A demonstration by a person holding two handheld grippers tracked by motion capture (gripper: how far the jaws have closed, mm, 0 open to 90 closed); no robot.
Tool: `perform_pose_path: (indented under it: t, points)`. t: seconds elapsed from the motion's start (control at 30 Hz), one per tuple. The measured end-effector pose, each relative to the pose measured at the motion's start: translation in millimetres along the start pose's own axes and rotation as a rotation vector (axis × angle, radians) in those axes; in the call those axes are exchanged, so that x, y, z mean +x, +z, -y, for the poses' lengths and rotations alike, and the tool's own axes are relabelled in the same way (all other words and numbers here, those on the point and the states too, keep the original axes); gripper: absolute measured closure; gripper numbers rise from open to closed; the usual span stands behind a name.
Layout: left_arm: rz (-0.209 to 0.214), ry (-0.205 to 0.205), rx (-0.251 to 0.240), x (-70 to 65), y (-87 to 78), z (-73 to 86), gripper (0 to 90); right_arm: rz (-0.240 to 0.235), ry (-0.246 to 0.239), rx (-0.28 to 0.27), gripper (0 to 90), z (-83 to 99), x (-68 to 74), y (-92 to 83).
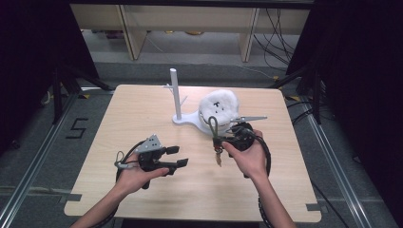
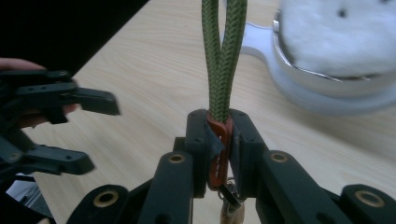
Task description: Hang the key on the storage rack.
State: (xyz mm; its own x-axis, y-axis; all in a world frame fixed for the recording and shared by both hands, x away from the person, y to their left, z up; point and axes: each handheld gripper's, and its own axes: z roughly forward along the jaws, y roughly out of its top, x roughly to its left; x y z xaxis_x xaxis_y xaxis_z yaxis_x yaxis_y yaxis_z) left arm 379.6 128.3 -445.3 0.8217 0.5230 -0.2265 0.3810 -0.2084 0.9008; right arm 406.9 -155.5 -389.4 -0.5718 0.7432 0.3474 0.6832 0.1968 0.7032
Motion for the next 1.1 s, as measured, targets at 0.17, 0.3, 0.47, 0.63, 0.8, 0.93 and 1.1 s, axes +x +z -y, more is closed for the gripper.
perform_pose_path:
  t: [0.17,0.3,0.47,0.63,0.8,0.93,1.1]
  points:
    - [0.036,-0.029,-0.007,2.5,10.2,-10.1,38.8,-0.048,-0.007,-0.003,80.1,-3.0,15.7,15.3]
    - [0.063,-0.046,-0.012,3.7,18.1,-14.4,39.7,-0.083,-0.038,-0.030,80.1,-4.1,20.1,23.5]
    - [0.082,-0.068,-0.009,3.1,26.3,-16.5,41.3,-0.089,-0.040,-0.034,80.1,-4.3,25.7,25.9]
    - [0.091,-0.068,-0.004,2.2,29.7,-17.5,45.1,-0.128,-0.053,-0.032,80.1,-3.3,27.5,28.6]
    - [0.108,-0.081,0.003,2.8,32.9,-16.3,48.4,-0.122,-0.055,-0.032,80.1,-3.9,28.6,27.9]
    - [0.122,-0.095,-0.008,4.7,32.9,-16.4,52.4,-0.136,-0.030,-0.027,80.1,-3.6,31.0,28.5]
    - [0.154,-0.118,-0.011,5.9,32.4,-16.7,57.6,-0.141,-0.036,-0.031,80.1,-3.5,31.1,27.8]
